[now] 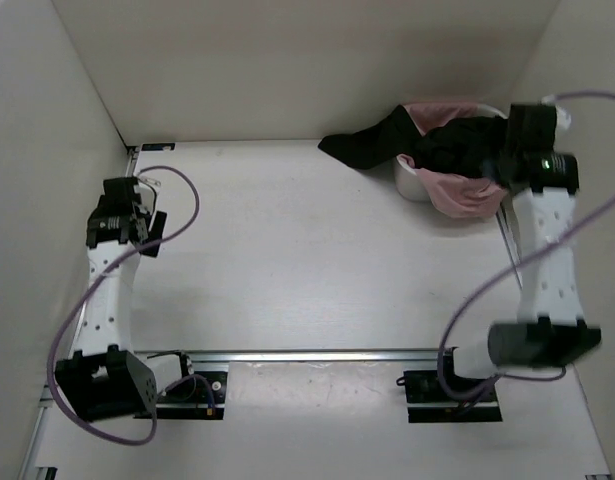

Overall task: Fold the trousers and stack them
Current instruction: Grab the trousers from the pile

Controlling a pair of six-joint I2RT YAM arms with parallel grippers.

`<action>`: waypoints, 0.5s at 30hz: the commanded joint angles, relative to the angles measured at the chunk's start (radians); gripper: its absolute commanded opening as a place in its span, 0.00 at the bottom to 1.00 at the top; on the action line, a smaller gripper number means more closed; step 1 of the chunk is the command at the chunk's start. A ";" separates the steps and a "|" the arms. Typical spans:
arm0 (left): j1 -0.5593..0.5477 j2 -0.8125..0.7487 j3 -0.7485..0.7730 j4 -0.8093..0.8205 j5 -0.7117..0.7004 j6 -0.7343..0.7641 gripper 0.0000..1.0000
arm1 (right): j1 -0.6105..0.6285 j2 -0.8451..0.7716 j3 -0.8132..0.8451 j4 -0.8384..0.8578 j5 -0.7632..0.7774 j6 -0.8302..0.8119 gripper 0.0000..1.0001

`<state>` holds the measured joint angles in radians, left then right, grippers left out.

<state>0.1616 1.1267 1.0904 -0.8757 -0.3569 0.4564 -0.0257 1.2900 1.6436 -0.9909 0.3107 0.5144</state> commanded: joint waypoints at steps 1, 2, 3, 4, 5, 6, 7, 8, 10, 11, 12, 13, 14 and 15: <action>0.006 0.103 0.135 -0.008 0.002 -0.002 1.00 | 0.000 0.294 0.296 0.063 0.180 -0.143 0.99; 0.006 0.119 0.155 -0.008 0.018 -0.002 1.00 | -0.011 0.415 0.355 0.083 0.180 -0.160 0.99; 0.006 0.145 0.182 -0.008 0.051 -0.028 1.00 | -0.011 0.477 0.416 0.095 0.157 -0.169 0.99; 0.006 0.156 0.183 -0.017 0.070 -0.039 1.00 | -0.011 0.538 0.547 0.095 0.145 -0.169 0.99; 0.006 0.165 0.195 -0.017 0.085 -0.048 1.00 | -0.020 0.657 0.609 0.095 0.145 -0.169 0.99; 0.006 0.165 0.195 -0.017 0.099 -0.067 1.00 | -0.020 0.713 0.660 0.104 0.134 -0.169 0.99; -0.003 0.189 0.195 -0.017 0.108 -0.076 1.00 | -0.029 0.803 0.703 0.104 0.124 -0.169 0.99; -0.004 0.189 0.195 -0.017 0.119 -0.076 1.00 | -0.029 0.840 0.755 0.113 0.101 -0.169 0.99; -0.004 0.202 0.184 -0.017 0.119 -0.087 1.00 | -0.052 0.887 0.756 0.139 0.033 -0.128 0.99; -0.004 0.212 0.174 -0.017 0.119 -0.087 1.00 | -0.052 0.910 0.740 0.162 0.033 -0.119 0.99; -0.013 0.222 0.174 -0.017 0.119 -0.097 1.00 | -0.052 0.910 0.710 0.175 0.050 -0.119 0.95; -0.013 0.222 0.163 -0.017 0.119 -0.097 1.00 | -0.052 0.919 0.693 0.188 0.063 -0.119 0.89; -0.013 0.222 0.163 -0.017 0.119 -0.097 1.00 | -0.052 0.919 0.684 0.211 0.064 -0.128 0.83; -0.013 0.222 0.152 -0.017 0.119 -0.097 1.00 | -0.052 0.919 0.683 0.212 0.076 -0.128 0.52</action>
<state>0.1551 1.3590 1.2510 -0.8871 -0.2668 0.3836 -0.0723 2.2585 2.3081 -0.8509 0.3672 0.3874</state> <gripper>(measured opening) 0.998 0.639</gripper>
